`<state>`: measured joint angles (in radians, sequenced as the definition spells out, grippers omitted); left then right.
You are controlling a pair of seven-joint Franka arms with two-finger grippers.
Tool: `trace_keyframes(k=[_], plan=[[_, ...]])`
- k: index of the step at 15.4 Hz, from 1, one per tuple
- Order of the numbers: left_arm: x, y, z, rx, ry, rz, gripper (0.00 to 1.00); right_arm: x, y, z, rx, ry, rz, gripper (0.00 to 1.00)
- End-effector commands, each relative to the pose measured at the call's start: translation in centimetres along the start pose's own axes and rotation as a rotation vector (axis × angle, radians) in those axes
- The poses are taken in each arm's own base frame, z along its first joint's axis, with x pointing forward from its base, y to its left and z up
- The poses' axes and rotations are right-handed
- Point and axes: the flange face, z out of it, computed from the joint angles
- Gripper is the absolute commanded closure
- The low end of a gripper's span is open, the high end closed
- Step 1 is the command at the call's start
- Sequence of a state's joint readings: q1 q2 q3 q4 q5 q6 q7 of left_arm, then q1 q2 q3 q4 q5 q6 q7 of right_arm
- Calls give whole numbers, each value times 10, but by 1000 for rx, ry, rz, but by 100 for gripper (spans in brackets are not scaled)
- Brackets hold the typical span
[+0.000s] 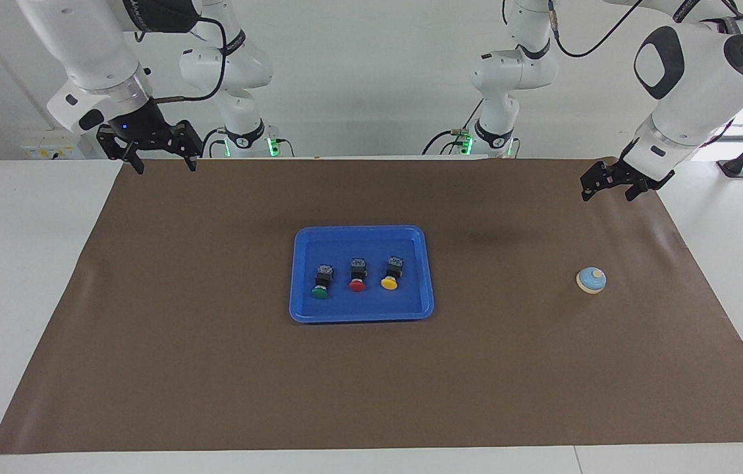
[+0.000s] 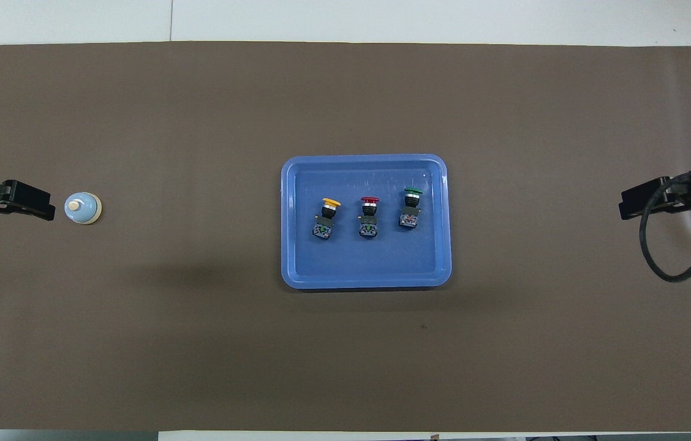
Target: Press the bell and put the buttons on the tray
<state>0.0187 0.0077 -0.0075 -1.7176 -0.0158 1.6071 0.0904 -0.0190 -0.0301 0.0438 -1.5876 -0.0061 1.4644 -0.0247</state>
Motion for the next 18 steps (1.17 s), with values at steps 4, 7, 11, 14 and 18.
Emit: trace_keyframes(k=[4, 7, 11, 14, 18], plan=[[7, 1, -11, -17, 28, -16, 0, -5, 2, 0, 12, 1, -2, 0], [4, 1, -15, -17, 32, -18, 0, -5, 2, 0, 10, 1, -2, 0], [-1, 1, -20, -17, 37, -17, 0, -5, 2, 0, 12, 1, -2, 0], [-11, 2, -28, -13, 30, -15, 0, -5, 2, 0, 12, 1, -2, 0], [-12, 8, -30, -12, 27, -4, 0, -5, 3, 0, 10, 1, -1, 0]])
